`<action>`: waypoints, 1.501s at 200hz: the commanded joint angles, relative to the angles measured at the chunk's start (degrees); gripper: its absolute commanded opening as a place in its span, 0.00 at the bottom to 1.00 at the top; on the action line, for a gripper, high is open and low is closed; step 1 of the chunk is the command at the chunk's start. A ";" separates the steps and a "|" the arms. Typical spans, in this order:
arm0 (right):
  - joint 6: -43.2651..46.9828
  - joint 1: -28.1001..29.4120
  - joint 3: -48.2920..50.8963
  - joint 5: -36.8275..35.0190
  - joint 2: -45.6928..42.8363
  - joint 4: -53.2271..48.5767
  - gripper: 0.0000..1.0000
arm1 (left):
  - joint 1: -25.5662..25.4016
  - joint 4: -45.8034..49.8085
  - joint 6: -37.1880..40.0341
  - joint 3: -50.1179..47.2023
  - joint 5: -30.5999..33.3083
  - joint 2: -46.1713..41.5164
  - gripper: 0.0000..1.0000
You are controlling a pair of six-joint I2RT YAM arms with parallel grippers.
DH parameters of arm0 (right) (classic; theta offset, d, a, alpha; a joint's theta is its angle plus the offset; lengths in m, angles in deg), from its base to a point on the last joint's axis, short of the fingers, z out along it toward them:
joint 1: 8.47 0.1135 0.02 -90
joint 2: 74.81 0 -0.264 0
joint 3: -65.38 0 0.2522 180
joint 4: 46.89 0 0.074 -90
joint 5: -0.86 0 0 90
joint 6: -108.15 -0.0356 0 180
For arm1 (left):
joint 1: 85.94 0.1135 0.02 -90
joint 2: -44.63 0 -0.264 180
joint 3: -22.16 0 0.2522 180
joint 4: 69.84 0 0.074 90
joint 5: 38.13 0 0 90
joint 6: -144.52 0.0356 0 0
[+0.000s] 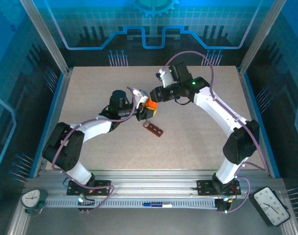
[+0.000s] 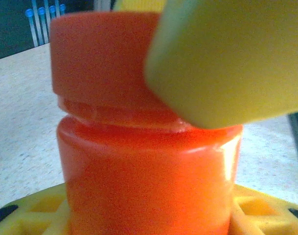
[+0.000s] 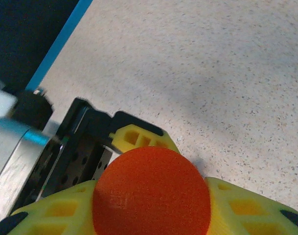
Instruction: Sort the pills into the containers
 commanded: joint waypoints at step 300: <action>27.16 -6.05 -20.47 14.82 7.32 -16.36 0.82 | 5.55 -23.88 -13.85 5.86 -19.00 6.52 0.00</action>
